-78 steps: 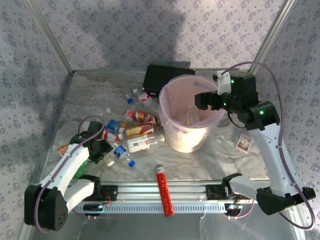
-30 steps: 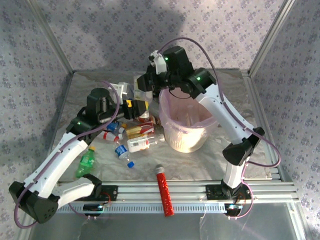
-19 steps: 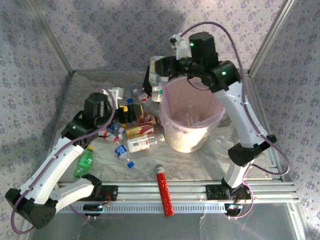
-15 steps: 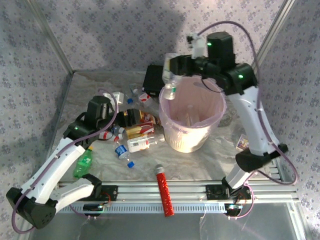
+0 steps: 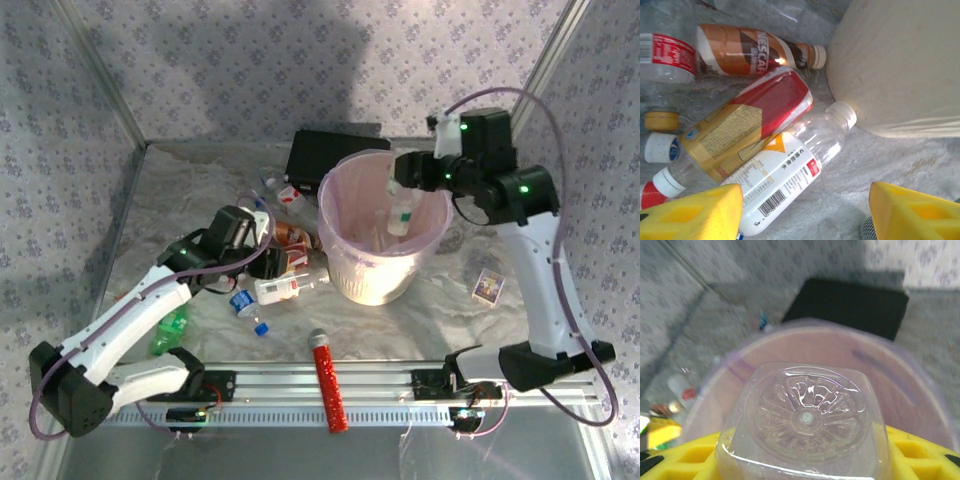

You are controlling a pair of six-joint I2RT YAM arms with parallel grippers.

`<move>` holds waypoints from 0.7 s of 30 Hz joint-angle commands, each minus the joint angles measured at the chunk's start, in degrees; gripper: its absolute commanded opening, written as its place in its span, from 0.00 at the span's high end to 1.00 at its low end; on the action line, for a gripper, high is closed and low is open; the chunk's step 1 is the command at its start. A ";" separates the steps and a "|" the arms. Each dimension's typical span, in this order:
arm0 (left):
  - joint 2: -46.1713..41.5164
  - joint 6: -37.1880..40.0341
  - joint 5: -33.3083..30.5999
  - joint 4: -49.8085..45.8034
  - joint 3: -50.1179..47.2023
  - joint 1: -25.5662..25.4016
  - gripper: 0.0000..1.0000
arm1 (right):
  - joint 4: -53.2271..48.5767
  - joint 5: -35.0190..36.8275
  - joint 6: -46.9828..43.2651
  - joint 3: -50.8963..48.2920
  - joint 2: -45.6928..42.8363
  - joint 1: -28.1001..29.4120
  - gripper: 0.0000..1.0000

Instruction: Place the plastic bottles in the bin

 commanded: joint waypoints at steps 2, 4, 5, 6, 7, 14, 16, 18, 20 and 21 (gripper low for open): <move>2.37 2.61 -0.90 -0.59 -1.46 -2.11 0.32 | -2.13 6.95 -1.39 -4.44 1.76 4.64 0.50; 2.94 2.61 -0.54 -0.48 -2.32 -2.63 0.30 | -1.54 8.14 -1.47 -5.91 3.17 6.36 0.50; 3.19 2.64 -0.39 -0.46 -2.74 -2.90 0.29 | -1.28 8.65 -1.49 -6.68 4.11 7.18 0.50; 3.43 2.75 -0.30 -0.46 -2.98 -3.17 0.27 | -0.88 8.87 -1.62 -7.38 4.98 7.74 0.50; 3.69 2.98 -0.28 -0.44 -3.22 -3.44 0.26 | -0.59 9.08 -1.75 -8.22 5.81 8.38 0.50; 5.17 4.07 -0.12 -0.46 -5.28 -4.92 0.19 | 5.74 8.04 0.09 -16.70 6.89 8.96 0.43; 6.08 4.32 -0.81 -0.42 -5.62 -4.88 0.14 | 6.12 8.34 0.09 -17.70 6.67 8.90 0.35; 6.85 4.70 -1.62 -0.46 -5.75 -4.87 0.10 | 5.98 8.04 -0.07 -17.85 6.01 8.62 0.27; 7.50 4.98 -1.88 -0.46 -6.01 -4.96 0.08 | 5.67 6.95 -0.30 -17.38 4.81 8.05 0.21; 7.70 5.14 -1.88 -0.45 -6.25 -4.92 0.07 | 5.48 6.35 -0.41 -16.92 4.26 7.65 0.19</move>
